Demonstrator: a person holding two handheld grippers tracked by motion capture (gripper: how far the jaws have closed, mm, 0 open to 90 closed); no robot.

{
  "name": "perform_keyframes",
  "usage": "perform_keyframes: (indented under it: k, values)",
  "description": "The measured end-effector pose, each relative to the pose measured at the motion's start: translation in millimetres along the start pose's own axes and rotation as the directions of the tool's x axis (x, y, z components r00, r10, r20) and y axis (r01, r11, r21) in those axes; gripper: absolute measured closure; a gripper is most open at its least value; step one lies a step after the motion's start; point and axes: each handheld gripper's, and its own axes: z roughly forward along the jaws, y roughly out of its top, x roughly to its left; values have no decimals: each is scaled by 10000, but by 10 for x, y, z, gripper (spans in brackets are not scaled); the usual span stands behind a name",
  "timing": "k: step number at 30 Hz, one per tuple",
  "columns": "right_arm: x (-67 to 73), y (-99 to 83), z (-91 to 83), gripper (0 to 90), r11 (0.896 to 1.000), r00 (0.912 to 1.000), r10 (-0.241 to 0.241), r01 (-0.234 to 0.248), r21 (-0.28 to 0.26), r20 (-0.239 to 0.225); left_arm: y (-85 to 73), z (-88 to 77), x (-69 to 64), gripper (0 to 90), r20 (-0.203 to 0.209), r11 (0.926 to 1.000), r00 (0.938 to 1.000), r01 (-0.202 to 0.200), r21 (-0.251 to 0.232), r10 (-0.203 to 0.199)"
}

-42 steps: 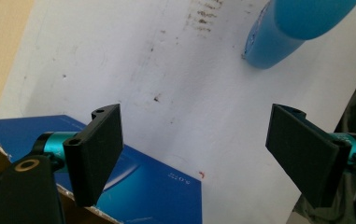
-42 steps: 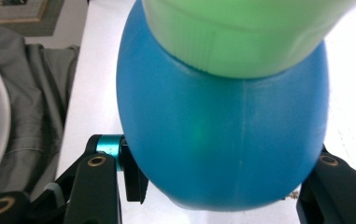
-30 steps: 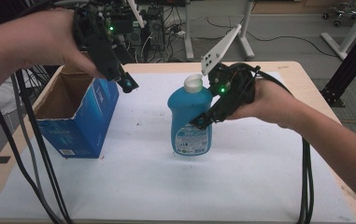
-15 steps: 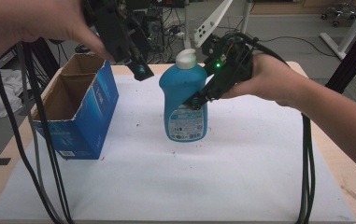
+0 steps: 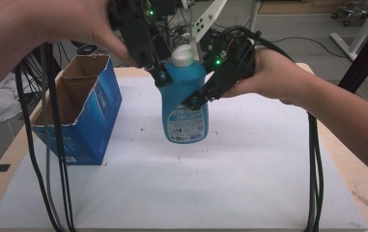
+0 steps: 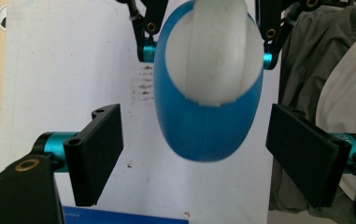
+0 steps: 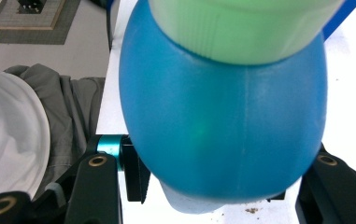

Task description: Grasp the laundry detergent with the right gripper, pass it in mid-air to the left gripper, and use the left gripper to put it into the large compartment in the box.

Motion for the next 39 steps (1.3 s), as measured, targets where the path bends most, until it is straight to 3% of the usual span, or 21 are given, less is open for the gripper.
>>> perform_keyframes:
  k: [17,22,39]
  values:
    - [59,83,-48,465,9996,9997,-245,246,-114,98,82,95,-12,196,345,9997,9992,195,-147,-190]
    - [55,77,-64,465,9996,9997,-224,225,-150,86,84,85,-13,248,486,9990,9984,311,-314,-296]
    - [49,79,-66,465,9995,9997,-170,174,-253,162,88,110,-24,303,436,9993,9984,371,-19,-370]
